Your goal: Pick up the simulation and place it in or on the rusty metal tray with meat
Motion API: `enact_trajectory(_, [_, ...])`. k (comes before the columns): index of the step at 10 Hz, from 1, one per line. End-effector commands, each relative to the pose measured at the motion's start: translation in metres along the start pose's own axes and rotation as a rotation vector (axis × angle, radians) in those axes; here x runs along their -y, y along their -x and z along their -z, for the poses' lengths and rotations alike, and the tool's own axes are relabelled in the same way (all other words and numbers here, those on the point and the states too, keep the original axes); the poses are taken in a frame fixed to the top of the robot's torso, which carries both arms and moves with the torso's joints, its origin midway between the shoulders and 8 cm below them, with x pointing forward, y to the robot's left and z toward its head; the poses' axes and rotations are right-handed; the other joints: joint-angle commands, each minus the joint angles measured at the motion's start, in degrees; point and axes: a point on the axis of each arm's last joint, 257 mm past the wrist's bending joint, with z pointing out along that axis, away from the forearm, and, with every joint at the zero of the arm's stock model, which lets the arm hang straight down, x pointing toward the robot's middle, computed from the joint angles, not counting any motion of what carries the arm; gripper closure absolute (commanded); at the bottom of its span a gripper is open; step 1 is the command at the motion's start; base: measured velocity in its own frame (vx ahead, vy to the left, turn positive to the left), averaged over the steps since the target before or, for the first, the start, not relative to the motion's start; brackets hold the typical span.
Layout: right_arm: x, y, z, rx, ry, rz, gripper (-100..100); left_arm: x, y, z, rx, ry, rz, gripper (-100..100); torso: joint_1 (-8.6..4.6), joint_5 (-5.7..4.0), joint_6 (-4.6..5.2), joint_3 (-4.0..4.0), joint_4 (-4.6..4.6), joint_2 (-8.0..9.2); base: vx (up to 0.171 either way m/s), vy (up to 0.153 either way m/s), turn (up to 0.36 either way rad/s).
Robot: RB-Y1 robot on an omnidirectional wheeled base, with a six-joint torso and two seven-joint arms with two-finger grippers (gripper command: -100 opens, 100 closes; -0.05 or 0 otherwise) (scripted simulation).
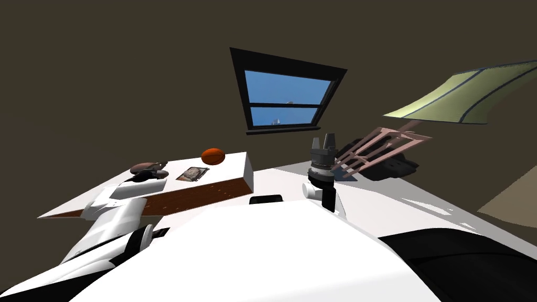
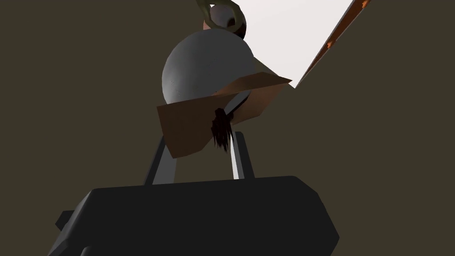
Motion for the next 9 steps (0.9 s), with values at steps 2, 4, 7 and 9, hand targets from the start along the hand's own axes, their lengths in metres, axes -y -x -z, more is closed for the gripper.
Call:
enact_trajectory(2, [0.0, 0.0, 0.0, 0.0, 0.0, 0.0, 0, -0.015, -0.006, -0.002, -0.006, 0.069, 0.022, 100, 0.08, 0.05, 0.04, -0.11, -0.05, -0.19, 0.002, 0.131, -0.196])
enact_trajectory(4, [0.0, 0.0, 0.0, 0.0, 0.0, 0.0, 0, -0.025, -0.015, -0.002, -0.017, 0.111, 0.032, 100, 0.06, 0.07, 0.02, -0.26, -0.11, -0.43, 0.021, 0.11, -0.131])
enact_trajectory(7, [0.0, 0.0, 0.0, 0.0, 0.0, 0.0, 0, -0.05, -0.045, 0.001, -0.06, 0.216, 0.048, 100, 0.23, 0.14, 0.07, -0.36, -0.15, -0.59, 0.032, 0.159, -0.224])
enact_trajectory(9, [0.0, 0.0, 0.0, 0.0, 0.0, 0.0, 0, -0.061, -0.061, 0.004, -0.083, 0.261, 0.052, 100, 0.12, 0.13, -0.06, -0.36, -0.16, -0.58, 0.025, 0.106, -0.147])
